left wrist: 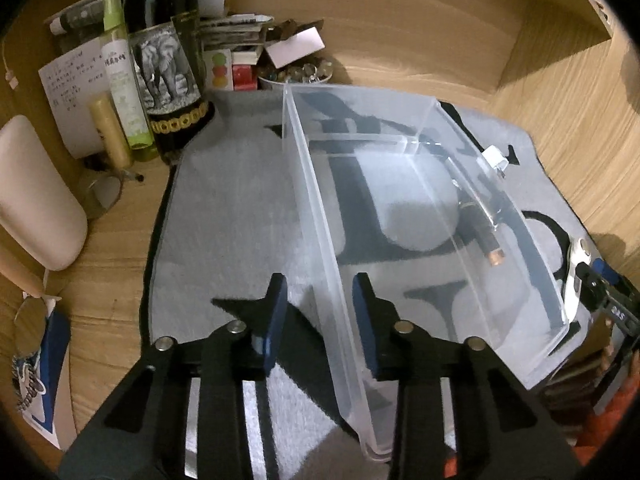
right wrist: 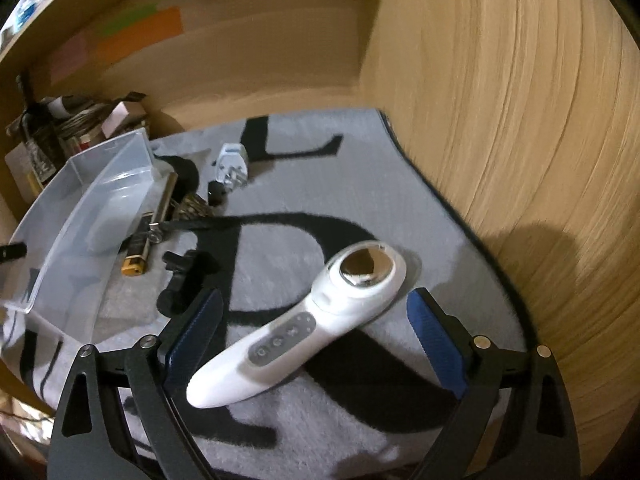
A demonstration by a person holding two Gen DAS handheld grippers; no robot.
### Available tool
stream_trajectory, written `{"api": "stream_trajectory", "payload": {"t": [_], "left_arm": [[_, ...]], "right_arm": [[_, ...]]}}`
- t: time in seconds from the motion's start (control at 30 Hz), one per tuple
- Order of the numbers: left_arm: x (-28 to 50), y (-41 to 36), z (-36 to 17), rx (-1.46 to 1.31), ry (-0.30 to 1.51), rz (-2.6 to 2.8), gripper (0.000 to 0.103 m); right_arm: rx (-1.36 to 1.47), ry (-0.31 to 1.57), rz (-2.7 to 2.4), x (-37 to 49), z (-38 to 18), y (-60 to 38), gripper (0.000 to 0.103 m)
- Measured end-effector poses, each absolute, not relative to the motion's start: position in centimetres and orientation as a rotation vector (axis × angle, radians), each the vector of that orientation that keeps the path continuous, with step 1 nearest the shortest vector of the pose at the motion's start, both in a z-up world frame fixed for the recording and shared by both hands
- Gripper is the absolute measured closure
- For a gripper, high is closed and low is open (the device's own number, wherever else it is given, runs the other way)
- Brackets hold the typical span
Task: Organize rigid objects
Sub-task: 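Grasp the white facial device with the right tool and lift it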
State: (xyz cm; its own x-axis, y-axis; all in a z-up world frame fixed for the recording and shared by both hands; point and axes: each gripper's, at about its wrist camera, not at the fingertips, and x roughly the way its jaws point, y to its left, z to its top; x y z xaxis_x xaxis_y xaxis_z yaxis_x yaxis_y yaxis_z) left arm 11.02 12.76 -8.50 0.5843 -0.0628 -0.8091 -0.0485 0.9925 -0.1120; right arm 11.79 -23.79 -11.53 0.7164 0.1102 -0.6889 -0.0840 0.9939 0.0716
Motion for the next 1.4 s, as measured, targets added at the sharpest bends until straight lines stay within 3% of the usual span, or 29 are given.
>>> {"api": "stream_trajectory", "payload": {"t": [0.2, 0.3, 0.43, 0.57, 0.8, 1.4], "left_arm": [[11.2, 12.4, -9.1, -0.138, 0.956, -0.029, 0.083], [11.2, 12.2, -9.2, -0.133, 0.95, -0.035, 0.088], [11.2, 12.0, -9.1, -0.117, 0.934, -0.034, 0.089], [11.0, 12.1, -9.1, -0.116, 0.919, -0.035, 0.089], [11.0, 12.2, -9.1, -0.123, 0.906, -0.036, 0.089], [11.3, 12.2, -8.4, -0.119, 0.86, 0.0, 0.091]], "right_arm": [[0.078, 0.845, 0.094, 13.2, -13.1, -24.3, 0.027], [0.091, 0.849, 0.094, 13.6, -13.5, -24.2, 0.029], [0.086, 0.849, 0.106, 14.4, -13.3, -23.8, 0.048], [0.062, 0.849, 0.137, 15.3, -13.1, -22.9, 0.06], [-0.004, 0.83, 0.197, 15.9, -12.2, -20.7, 0.068], [-0.034, 0.499, 0.32, 13.9, -1.9, -16.6, 0.068]]}}
